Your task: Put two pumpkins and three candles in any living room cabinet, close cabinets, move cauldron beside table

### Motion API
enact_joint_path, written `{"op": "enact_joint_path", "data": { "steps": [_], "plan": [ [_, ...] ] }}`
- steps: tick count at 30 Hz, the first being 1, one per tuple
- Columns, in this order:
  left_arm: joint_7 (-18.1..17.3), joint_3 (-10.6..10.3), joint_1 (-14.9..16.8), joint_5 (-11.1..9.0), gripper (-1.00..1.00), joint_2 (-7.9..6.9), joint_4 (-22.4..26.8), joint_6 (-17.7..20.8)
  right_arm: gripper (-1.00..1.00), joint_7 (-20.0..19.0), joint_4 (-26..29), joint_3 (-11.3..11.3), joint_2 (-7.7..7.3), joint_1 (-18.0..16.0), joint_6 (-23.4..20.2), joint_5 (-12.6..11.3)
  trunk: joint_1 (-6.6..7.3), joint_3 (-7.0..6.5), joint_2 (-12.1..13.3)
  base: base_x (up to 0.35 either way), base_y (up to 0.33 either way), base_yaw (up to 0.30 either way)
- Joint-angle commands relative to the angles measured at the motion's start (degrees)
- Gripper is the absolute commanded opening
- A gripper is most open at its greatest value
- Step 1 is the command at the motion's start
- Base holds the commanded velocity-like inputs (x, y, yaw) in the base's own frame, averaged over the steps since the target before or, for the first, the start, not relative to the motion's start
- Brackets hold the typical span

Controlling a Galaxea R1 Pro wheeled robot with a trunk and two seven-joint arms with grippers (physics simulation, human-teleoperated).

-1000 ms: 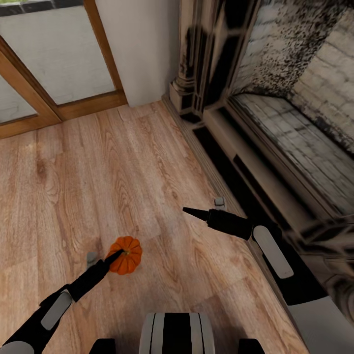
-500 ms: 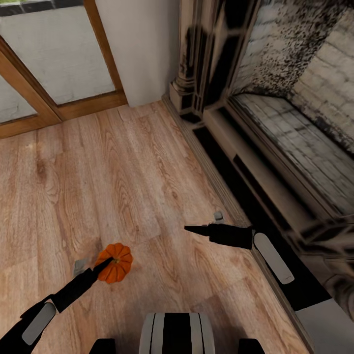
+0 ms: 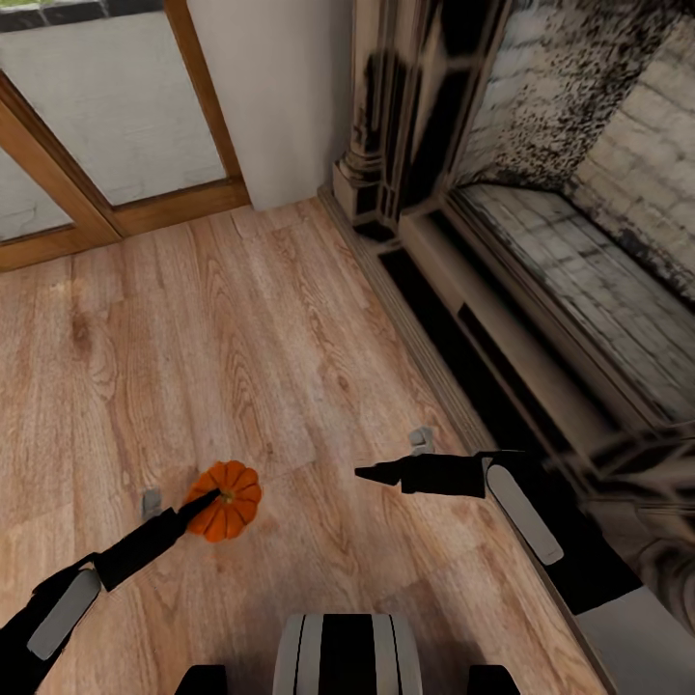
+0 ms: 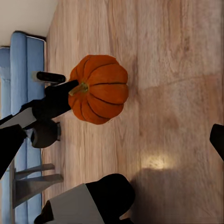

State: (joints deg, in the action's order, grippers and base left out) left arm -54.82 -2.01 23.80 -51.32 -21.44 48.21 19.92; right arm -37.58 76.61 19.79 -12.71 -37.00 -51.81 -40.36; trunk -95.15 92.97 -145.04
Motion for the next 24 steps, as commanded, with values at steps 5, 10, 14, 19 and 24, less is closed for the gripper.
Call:
{"op": "enact_joint_path", "data": {
  "steps": [5, 10, 14, 19, 24],
  "plan": [
    [-0.03, 0.81, -0.38, -0.24, -1.00, -0.51, 5.22, 6.25, 1.00, 2.47, -0.12, 0.20, 0.15, 0.00, 0.18, 0.70, 0.00, 0.00, 0.00, 0.000, 0.000, 0.000],
    [-0.19, 1.44, -0.67, -0.59, -1.00, -0.78, 6.11, 7.16, 1.00, 6.82, -0.20, 5.62, 0.85, 0.08, 0.42, 1.65, 0.05, -0.44, 0.03, 0.000, 0.000, 0.000],
    [-0.26, 1.53, -0.68, -0.62, -1.00, -0.84, 6.18, 7.30, 1.00, 8.03, -0.21, 7.14, 1.05, 0.09, 0.47, 1.70, 0.16, -1.33, 0.08, 0.000, 0.000, 0.000],
    [-0.29, 1.57, -0.69, -0.71, -1.00, -1.07, 6.11, 7.33, 1.00, 10.82, -0.52, 7.48, 1.07, 0.09, 0.48, 1.77, 0.28, -2.44, 0.15, 0.000, 0.000, 0.000],
    [-0.49, 1.57, -0.69, -0.71, -1.00, -1.20, 6.04, 7.71, 1.00, 16.67, -0.84, 7.55, 2.24, 0.09, 0.69, 1.73, 0.41, -3.54, 0.21, 0.000, 0.000, 0.108]
  ]
}}
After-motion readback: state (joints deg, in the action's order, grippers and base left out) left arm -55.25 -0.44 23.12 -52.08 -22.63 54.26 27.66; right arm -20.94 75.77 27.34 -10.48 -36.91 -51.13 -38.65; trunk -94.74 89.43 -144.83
